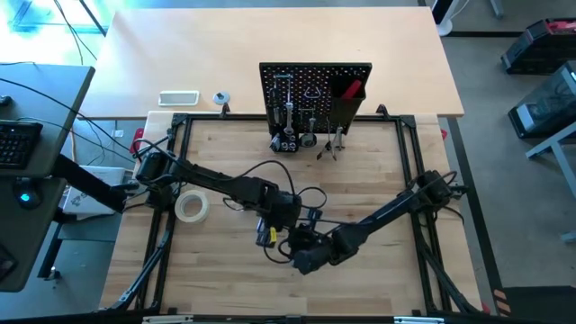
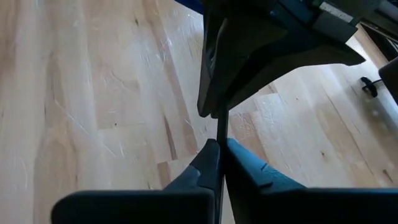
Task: Hang tools onto peg board
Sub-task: Put the pick tool into the black bin on the peg board
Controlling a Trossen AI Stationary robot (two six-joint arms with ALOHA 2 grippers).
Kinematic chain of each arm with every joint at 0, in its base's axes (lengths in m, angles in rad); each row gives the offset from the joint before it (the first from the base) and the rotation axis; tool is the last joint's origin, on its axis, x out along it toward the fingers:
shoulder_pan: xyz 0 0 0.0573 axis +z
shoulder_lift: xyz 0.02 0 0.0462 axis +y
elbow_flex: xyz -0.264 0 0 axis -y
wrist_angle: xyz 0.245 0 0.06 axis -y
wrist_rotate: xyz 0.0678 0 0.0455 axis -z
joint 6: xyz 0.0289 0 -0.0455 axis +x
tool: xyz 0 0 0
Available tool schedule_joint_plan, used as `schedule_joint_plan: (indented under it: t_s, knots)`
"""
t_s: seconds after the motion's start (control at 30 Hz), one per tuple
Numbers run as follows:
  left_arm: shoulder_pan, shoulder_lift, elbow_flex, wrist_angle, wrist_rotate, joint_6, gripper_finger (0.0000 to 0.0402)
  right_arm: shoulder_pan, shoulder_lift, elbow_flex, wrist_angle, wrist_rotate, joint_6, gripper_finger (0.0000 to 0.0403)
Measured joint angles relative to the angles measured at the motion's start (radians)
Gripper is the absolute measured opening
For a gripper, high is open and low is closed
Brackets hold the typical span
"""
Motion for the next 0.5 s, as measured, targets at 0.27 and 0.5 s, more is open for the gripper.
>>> schedule_joint_plan:
  t_s: [0.27, 0.5]
  knots:
    - [0.000, 0.000, 0.000, 0.011, 0.002, 0.012, 0.0000, 0.018, 0.000, 0.000, -0.009, 0.019, 0.017, 0.0032]
    - [0.001, 0.000, 0.002, 0.043, 0.019, 0.003, 0.0000, 0.022, 0.001, 0.000, -0.015, 0.051, 0.039, 0.0118]
